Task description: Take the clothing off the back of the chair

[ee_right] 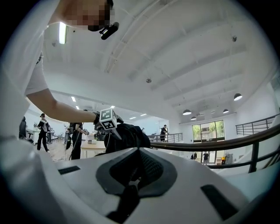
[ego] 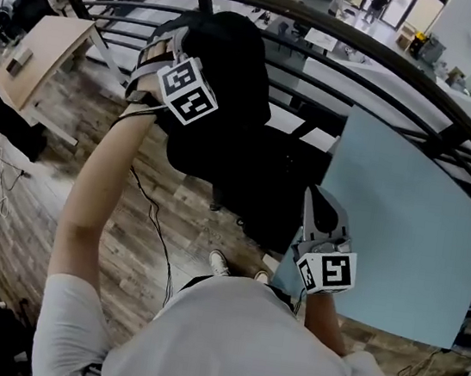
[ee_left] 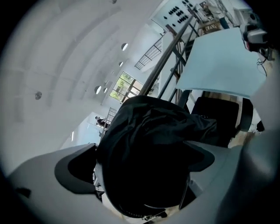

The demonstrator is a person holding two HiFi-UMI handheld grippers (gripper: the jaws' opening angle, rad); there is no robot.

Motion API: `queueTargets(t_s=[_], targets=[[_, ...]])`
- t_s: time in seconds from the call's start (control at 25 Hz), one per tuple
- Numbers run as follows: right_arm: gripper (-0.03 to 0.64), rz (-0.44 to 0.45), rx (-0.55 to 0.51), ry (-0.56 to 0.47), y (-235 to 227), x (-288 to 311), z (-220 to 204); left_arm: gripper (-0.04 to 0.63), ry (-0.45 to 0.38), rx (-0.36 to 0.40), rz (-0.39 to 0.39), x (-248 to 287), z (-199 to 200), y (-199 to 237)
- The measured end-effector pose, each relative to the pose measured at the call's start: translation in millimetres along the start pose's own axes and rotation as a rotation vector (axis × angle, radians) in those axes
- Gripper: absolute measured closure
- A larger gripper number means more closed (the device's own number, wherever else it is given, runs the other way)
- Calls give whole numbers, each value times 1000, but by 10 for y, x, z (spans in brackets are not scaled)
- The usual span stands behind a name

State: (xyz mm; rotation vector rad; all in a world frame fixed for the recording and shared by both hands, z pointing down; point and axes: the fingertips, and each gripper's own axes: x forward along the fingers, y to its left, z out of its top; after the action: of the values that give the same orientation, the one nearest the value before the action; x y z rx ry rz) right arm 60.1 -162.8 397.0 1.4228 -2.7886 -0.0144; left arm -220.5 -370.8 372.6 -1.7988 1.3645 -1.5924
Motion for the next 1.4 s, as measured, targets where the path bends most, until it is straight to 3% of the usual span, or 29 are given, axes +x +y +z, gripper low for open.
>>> queueTargets(t_s=[0.12,0.32,0.52,0.72,0.92,1.08,1.16,1.4], targets=[[597,-25,3,-7,-33,1,5,3,46,38,-20,162,-76,33],[597,-75,15,-1,-176,-81,-46,3,66,33,-59,273,-89,141],[597,-119,17,5,-269,-169,-34,3,88,11,-155,466,-69,164],[597,-149,20,17,-308,-207,-67,5,122,36,-238,606,-48,142],[597,-163,18,26,-333,-246,-75,15,168,19,-258,666,-46,133],[597,-176,28,31,-349,-225,-84,195,135,-37,-217,661,-27,247],[597,-173,30,32,-351,-222,-80,216,130,-39,-204,656,0,250],[597,-151,22,34,-321,-186,-57,368,95,-68,-154,627,32,363]])
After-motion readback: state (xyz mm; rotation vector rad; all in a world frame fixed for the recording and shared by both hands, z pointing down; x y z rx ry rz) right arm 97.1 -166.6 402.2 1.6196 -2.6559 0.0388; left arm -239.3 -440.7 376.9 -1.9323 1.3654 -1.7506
